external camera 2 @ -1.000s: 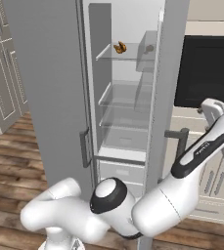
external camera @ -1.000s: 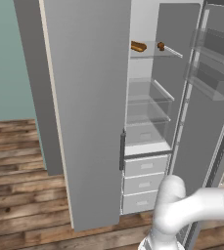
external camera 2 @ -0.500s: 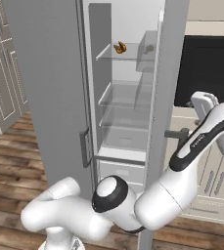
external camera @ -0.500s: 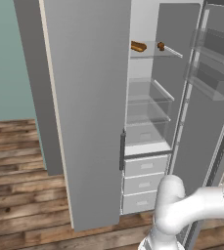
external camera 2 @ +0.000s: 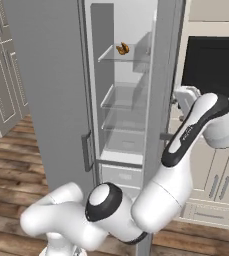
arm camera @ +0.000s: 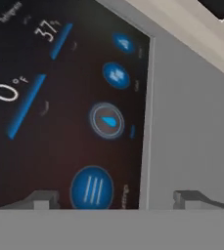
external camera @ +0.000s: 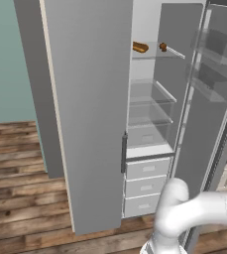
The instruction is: Pick up the frozen chicken drumstick from the freezer, place it on any shelf in the fridge, and close the fridge and freezer doors when done.
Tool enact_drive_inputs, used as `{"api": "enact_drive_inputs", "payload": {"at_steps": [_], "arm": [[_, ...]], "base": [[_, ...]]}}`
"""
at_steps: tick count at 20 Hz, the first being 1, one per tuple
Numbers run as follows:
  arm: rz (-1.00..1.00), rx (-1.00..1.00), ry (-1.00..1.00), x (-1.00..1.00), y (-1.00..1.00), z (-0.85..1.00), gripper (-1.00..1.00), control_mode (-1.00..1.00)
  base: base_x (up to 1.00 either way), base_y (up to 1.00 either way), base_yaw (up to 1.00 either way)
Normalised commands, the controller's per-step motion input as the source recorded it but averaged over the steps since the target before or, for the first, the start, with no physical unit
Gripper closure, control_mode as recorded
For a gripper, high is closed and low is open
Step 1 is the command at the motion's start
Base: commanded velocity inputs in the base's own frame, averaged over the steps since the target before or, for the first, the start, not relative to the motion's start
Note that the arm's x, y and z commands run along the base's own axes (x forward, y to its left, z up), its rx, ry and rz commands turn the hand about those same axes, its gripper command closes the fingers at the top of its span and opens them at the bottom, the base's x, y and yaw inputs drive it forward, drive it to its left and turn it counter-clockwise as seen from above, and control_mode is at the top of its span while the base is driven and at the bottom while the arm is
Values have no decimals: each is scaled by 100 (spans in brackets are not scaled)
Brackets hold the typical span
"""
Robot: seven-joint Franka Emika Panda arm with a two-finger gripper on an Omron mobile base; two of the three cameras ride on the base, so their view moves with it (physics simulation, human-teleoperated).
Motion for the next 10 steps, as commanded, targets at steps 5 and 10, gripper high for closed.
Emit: {"api": "enact_drive_inputs", "payload": {"at_steps": [5,10], "arm": [[0,3,-2,0,100,0,-100,-100],[-3,2,-4,19,93,0,-100,-100]], "base": [[0,0,0],[0,0,0]]}}
